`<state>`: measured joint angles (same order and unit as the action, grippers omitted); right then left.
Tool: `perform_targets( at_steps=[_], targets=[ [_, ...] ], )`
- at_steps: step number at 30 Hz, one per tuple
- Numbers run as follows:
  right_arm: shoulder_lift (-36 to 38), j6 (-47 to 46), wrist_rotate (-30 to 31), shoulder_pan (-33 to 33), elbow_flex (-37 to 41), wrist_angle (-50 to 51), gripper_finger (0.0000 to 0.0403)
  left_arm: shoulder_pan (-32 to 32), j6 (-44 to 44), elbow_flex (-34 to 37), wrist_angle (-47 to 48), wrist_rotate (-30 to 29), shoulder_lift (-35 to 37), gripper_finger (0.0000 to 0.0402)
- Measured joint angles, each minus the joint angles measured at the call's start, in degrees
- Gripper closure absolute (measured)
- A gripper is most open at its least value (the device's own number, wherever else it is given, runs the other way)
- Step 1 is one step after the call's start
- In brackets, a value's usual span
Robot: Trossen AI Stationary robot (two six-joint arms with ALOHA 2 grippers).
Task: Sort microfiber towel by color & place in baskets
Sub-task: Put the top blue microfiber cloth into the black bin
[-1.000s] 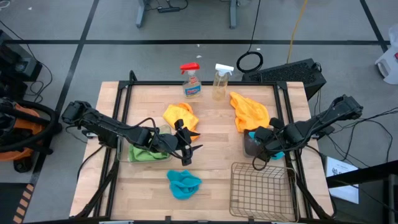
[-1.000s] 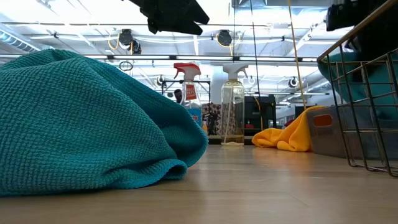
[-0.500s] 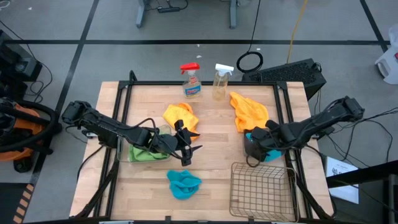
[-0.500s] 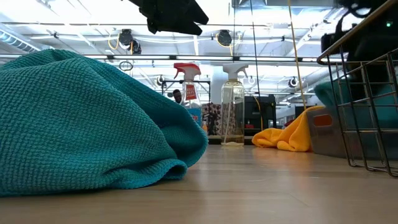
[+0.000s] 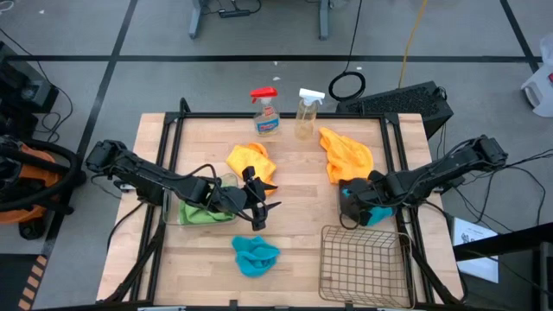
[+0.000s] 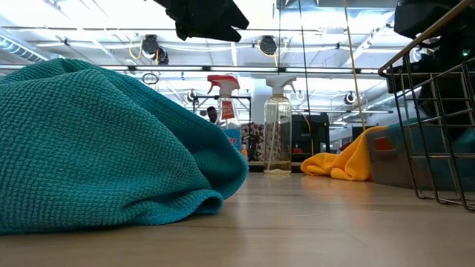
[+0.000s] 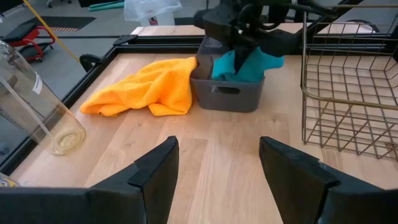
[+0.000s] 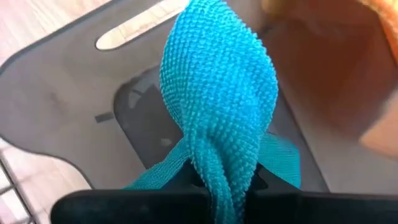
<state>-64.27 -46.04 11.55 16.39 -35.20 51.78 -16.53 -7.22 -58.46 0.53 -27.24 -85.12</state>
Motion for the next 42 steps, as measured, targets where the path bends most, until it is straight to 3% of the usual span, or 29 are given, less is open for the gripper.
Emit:
perform_targets(
  at_steps=[12, 18, 23, 30, 36, 42],
  targets=[
    [0.0, -4.49, -2.74, -3.69, 1.77, -2.32, 0.0381, 0.0, -1.44, 0.0, 0.03, 2.45, 0.0, 0.0173],
    [0.02, -5.86, -2.92, -3.68, -0.07, 1.25, 0.0307, 0.0, -1.45, 0.0, 0.21, 3.02, 0.0, 0.0173],
    [0.02, -8.45, -2.91, -3.61, -4.85, 11.28, 0.0244, 0.0, -1.51, 0.0, 0.65, 3.02, 0.0, 0.0173],
    [0.03, -11.87, -2.76, -1.58, -10.92, 22.0, 0.0199, -0.11, -1.6, 0.0, 1.79, 3.02, 0.0, 0.0173],
    [0.99, -17.16, -4.49, 2.83, -13.62, 23.31, 0.0207, -0.33, -3.04, 0.0, 3.75, 3.02, 0.0, 0.0173],
    [1.11, -20.44, -6.34, 9.02, -13.86, 20.02, 0.0264, -0.48, -2.99, 0.0, 3.65, 3.02, 0.0, 0.0173]
  ],
)
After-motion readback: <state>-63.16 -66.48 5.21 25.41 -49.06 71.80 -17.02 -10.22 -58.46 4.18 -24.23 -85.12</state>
